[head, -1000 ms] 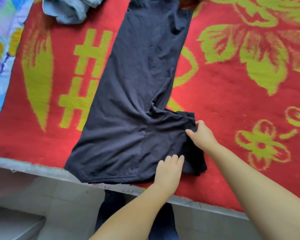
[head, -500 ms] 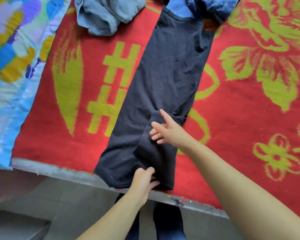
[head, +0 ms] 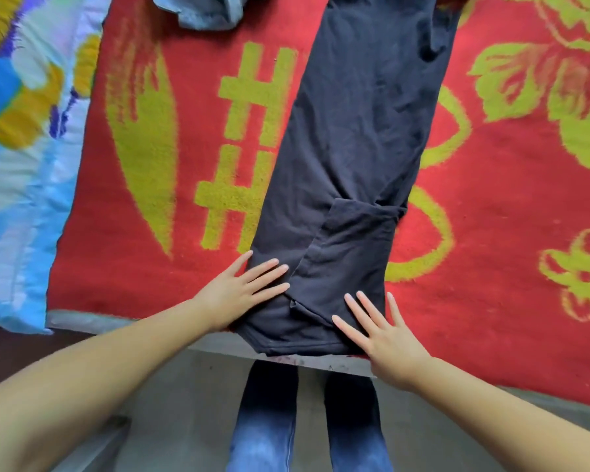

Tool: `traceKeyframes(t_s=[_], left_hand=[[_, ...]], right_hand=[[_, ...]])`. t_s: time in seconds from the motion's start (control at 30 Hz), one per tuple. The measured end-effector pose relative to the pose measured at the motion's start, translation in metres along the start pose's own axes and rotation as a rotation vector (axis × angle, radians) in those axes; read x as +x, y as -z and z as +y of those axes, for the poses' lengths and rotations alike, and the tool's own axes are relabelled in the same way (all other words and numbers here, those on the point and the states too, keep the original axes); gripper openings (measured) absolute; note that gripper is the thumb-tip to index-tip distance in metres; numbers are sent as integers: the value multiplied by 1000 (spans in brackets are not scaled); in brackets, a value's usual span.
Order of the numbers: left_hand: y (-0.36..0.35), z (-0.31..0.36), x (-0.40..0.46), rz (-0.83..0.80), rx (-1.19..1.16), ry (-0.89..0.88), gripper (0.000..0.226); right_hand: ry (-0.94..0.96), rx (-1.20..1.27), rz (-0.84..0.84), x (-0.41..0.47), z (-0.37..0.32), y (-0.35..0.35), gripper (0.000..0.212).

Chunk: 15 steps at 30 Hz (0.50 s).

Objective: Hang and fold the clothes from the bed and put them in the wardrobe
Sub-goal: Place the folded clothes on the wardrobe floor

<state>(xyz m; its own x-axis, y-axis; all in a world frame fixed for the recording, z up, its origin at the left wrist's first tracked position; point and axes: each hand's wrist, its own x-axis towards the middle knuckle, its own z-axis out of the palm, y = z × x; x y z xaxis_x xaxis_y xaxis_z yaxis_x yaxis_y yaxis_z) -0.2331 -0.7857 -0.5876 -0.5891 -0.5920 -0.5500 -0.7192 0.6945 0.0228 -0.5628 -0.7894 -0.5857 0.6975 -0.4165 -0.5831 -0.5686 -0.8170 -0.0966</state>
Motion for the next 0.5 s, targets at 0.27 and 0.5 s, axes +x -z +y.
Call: traceKeyframes(t_s=[0.27,0.5], left_hand=[[-9,-39,14,87,60,-290,62],[31,-8,2,53,-201,-303,61]], right_hand=[[15,64,76,14,10,12,109],[175,135,-41,-1,19,36,79]])
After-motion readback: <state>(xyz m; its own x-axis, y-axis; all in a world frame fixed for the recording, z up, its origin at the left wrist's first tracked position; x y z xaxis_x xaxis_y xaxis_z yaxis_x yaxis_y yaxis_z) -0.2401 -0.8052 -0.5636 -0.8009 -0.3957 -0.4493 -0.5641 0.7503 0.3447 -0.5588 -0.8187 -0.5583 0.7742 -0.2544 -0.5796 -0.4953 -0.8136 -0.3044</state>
